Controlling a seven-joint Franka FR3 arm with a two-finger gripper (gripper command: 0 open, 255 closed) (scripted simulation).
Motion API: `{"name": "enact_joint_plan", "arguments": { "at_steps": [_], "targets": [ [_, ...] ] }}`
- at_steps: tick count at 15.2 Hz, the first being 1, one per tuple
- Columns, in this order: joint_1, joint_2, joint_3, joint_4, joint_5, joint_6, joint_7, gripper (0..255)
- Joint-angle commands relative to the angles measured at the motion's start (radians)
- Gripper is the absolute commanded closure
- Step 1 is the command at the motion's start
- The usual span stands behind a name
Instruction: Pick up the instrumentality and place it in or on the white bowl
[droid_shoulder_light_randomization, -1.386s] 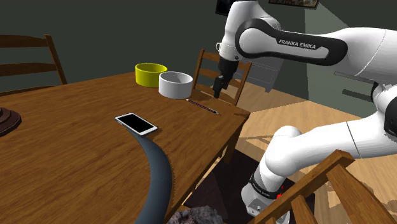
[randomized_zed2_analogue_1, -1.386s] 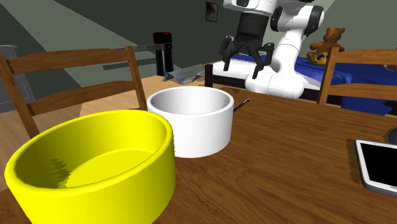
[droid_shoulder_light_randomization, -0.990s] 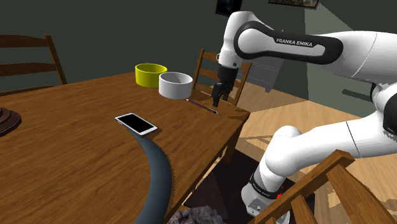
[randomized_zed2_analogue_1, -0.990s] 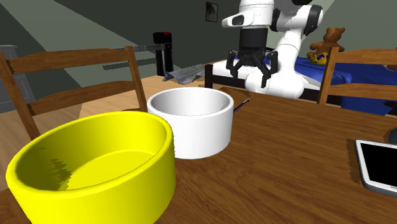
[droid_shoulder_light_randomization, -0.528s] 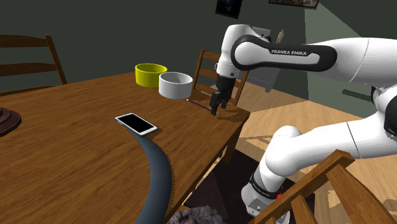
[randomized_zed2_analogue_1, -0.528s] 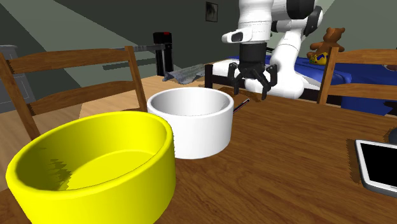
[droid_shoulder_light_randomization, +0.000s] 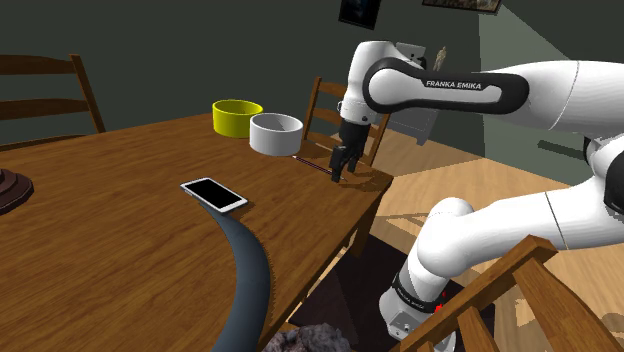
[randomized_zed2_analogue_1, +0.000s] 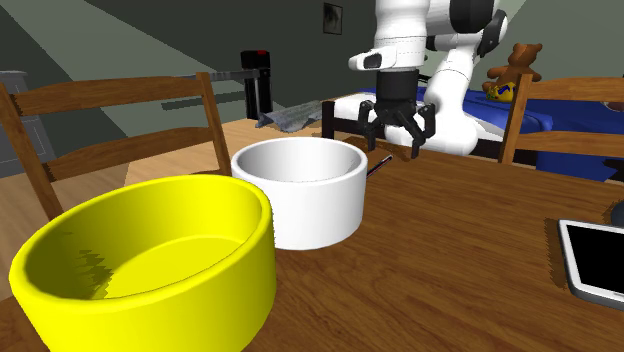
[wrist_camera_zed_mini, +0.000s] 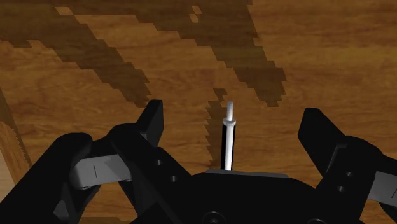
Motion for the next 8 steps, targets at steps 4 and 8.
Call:
{"name": "enact_joint_plan", "arguments": {
  "at_steps": [4,8],
  "targets": [
    [0.0,-0.004,0.001,-0.003,0.0,-0.001,0.001,255],
    [-0.001,0.001,-0.002,0.005,-0.001,-0.004,-0.002,255]
  ]
}}
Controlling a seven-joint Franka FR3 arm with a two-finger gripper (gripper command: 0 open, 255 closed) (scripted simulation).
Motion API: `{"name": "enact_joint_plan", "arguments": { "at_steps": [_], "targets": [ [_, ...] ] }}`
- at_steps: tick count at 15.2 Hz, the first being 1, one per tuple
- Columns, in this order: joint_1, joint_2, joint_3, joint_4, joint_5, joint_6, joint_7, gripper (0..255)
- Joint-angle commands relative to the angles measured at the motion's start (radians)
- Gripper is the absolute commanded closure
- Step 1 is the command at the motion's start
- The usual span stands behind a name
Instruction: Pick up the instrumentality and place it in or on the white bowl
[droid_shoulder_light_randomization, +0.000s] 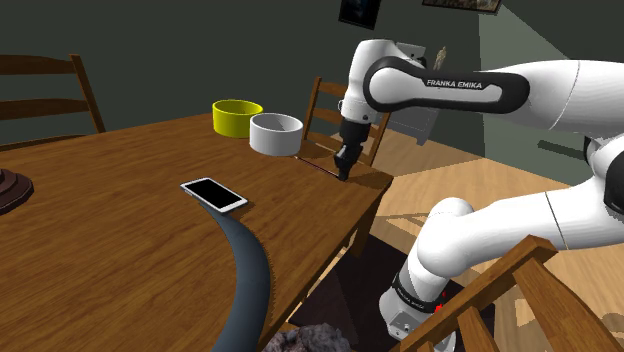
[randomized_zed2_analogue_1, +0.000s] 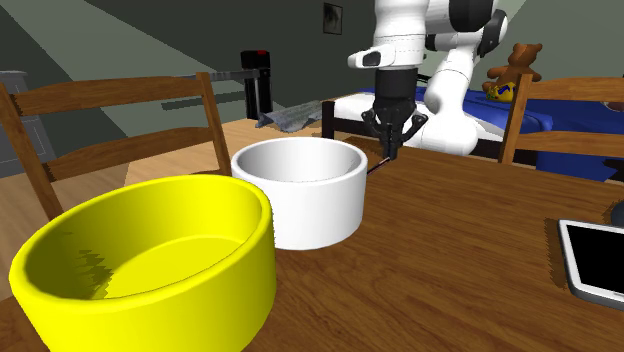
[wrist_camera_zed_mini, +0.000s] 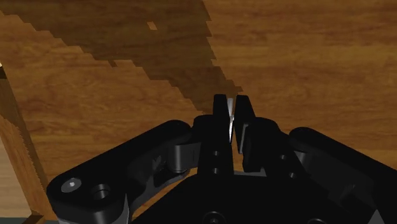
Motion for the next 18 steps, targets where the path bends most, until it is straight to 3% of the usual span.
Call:
{"name": "enact_joint_plan", "arguments": {
  "at_steps": [1,18],
  "targets": [
    [0.001,0.004,0.001,-0.001,0.007,0.001,0.0,255],
    [0.004,0.041,0.0,0.234,0.006,-0.196,0.011,255]
  ]
}}
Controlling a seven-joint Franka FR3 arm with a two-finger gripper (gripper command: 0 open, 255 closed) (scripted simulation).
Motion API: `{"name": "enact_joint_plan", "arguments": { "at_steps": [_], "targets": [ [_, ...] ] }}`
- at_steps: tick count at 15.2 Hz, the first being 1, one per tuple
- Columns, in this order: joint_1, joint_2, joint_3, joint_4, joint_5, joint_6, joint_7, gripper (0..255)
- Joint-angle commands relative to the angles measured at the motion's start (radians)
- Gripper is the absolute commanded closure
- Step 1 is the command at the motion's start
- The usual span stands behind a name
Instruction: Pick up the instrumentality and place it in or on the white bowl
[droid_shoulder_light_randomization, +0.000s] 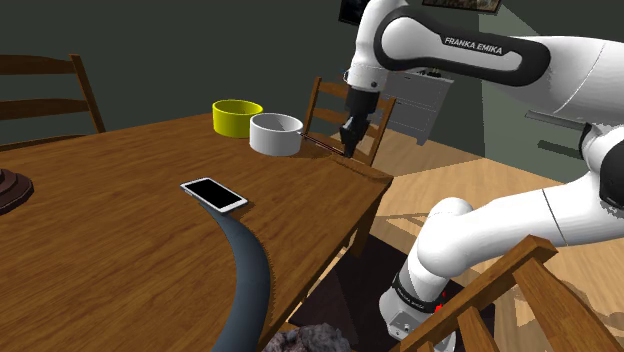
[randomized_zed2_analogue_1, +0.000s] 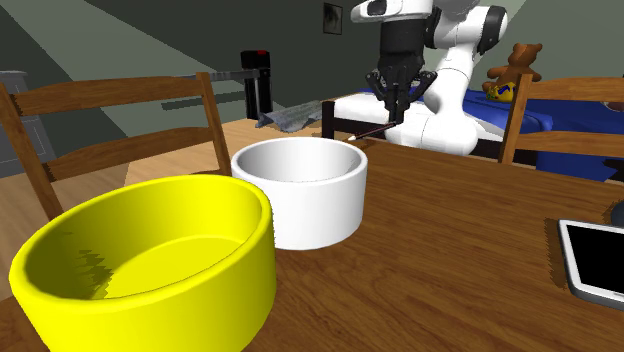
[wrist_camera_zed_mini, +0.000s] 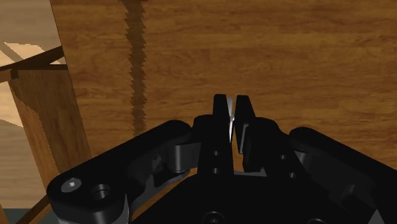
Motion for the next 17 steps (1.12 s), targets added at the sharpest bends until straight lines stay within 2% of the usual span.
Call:
{"name": "enact_joint_plan", "arguments": {
  "at_steps": [1,14,17],
  "targets": [
    [0.0,0.008,0.0,0.035,0.0,-0.026,0.002,255],
    [0.002,0.076,-0.001,0.253,0.0,-0.177,0.009,255],
    [0.001,0.19,-0.008,0.333,-0.003,-0.144,0.0,255]
  ]
}}
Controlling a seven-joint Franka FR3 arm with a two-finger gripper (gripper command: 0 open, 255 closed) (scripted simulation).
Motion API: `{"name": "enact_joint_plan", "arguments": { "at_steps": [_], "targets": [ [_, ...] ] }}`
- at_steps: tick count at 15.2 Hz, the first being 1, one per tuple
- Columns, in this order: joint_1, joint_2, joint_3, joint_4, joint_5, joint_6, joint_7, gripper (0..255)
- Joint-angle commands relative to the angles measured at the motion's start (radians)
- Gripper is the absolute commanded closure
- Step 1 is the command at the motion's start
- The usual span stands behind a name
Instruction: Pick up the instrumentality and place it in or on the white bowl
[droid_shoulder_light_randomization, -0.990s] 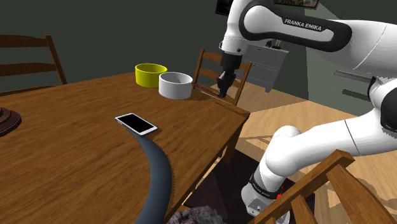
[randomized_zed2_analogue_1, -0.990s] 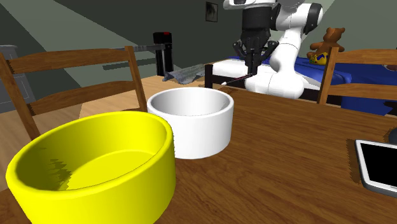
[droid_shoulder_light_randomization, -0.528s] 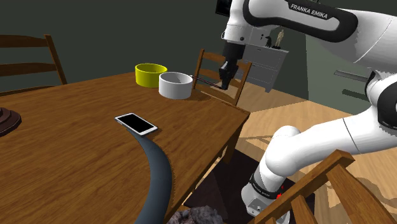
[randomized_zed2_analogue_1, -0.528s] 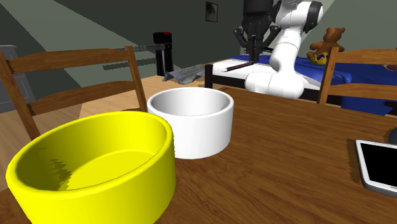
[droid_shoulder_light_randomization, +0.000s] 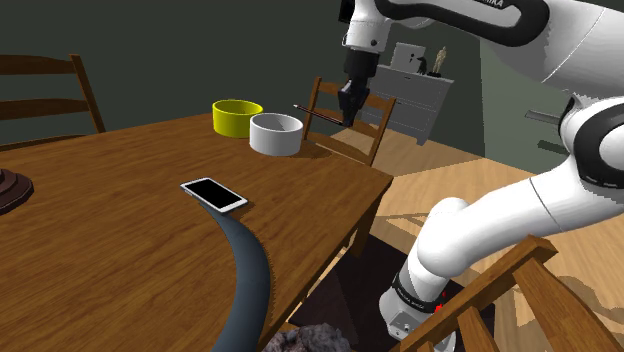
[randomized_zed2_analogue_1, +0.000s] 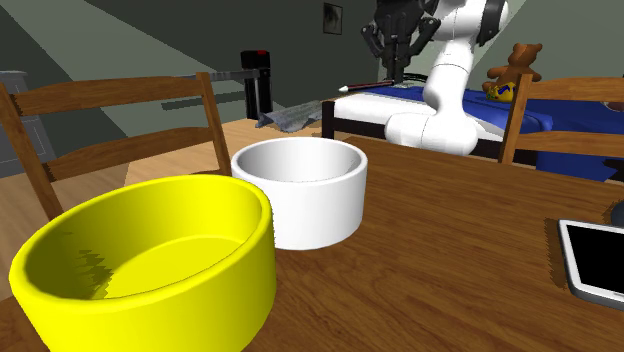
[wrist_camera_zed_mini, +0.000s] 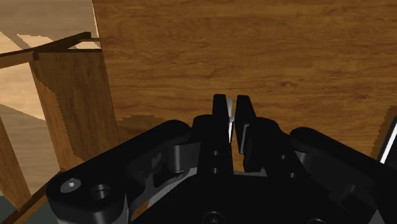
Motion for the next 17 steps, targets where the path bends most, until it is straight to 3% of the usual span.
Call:
{"name": "enact_joint_plan", "arguments": {
  "at_steps": [1,8,12,17],
  "targets": [
    [0.0,0.079,-0.003,0.062,-0.002,0.017,-0.004,255],
    [-0.002,0.355,-0.017,0.31,-0.003,0.043,-0.022,255],
    [-0.005,0.536,-0.025,0.51,0.0,0.024,-0.033,255],
    [-0.004,0.507,-0.025,0.407,-0.001,0.099,-0.035,255]
  ]
}}
